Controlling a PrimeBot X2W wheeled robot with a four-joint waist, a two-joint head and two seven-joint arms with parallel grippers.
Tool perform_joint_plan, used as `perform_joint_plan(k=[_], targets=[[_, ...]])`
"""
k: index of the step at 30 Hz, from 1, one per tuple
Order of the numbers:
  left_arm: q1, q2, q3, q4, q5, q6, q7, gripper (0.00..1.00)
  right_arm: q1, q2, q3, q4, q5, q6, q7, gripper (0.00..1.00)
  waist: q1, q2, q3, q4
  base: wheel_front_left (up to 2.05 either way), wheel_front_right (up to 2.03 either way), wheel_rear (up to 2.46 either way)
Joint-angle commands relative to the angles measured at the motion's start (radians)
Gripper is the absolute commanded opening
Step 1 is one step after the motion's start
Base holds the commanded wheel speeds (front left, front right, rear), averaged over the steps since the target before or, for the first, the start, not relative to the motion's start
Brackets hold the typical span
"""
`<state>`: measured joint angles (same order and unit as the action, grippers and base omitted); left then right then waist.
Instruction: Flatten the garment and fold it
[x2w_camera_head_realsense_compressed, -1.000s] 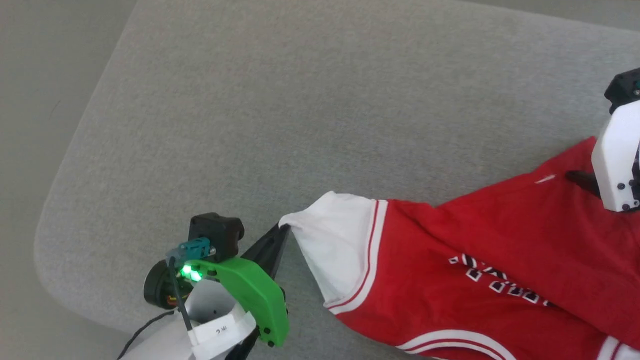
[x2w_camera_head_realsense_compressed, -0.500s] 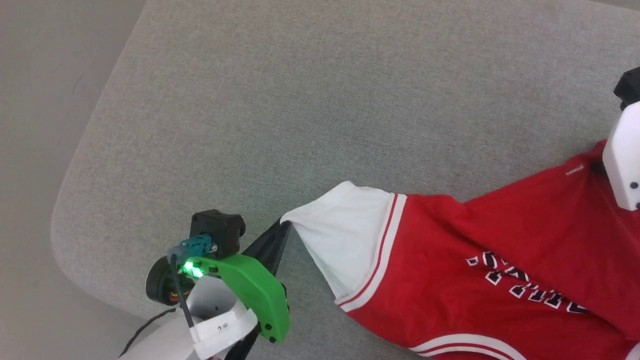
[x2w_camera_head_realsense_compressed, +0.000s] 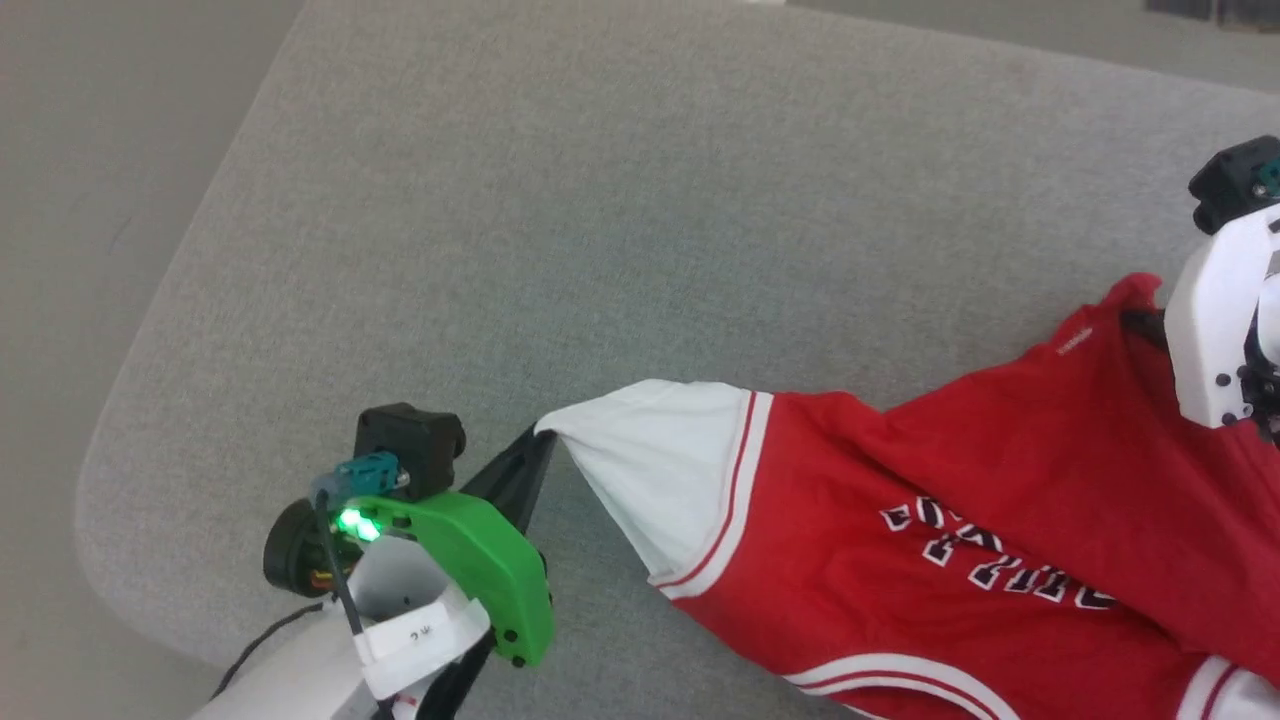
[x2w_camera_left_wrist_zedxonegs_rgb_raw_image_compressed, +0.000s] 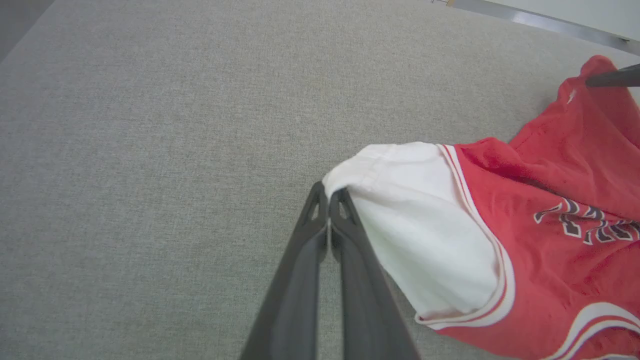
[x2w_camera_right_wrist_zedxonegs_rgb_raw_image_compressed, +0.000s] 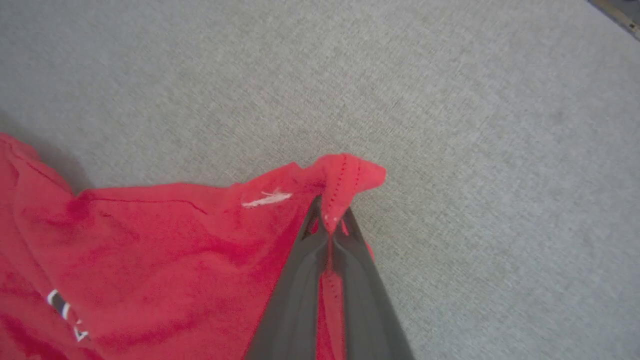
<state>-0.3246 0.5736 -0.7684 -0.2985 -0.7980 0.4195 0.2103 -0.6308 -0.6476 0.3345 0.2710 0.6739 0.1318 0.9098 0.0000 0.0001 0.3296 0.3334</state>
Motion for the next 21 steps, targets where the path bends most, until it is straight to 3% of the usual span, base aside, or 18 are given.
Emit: perform_joint_plan(k=[1,13,21], targets=[[-0.02,0.012,0.01,0.001,-0.007,0.005,0.002,0.0,-0.015,-0.008,0.006,-0.008,0.02,-0.001,-0.027,0.0,0.0,-0.0001,-0.066,-0.049,0.0,0.0,0.0],[-0.09,0.091,0.108,-0.039,-0.018,0.016,0.016,0.0,-0.038,-0.087,0.032,-0.117,0.168,-0.001,-0.242,0.0,0.0,-0.0001,-0.221,-0.179,0.0,0.0,0.0],[-0.177,0.147,0.204,-0.098,-0.016,0.025,0.012,0.0,-0.027,-0.096,-0.036,-0.203,0.246,-0.001,-0.33,0.0,0.0,-0.0001,-0.287,-0.253,0.0,0.0,0.0]])
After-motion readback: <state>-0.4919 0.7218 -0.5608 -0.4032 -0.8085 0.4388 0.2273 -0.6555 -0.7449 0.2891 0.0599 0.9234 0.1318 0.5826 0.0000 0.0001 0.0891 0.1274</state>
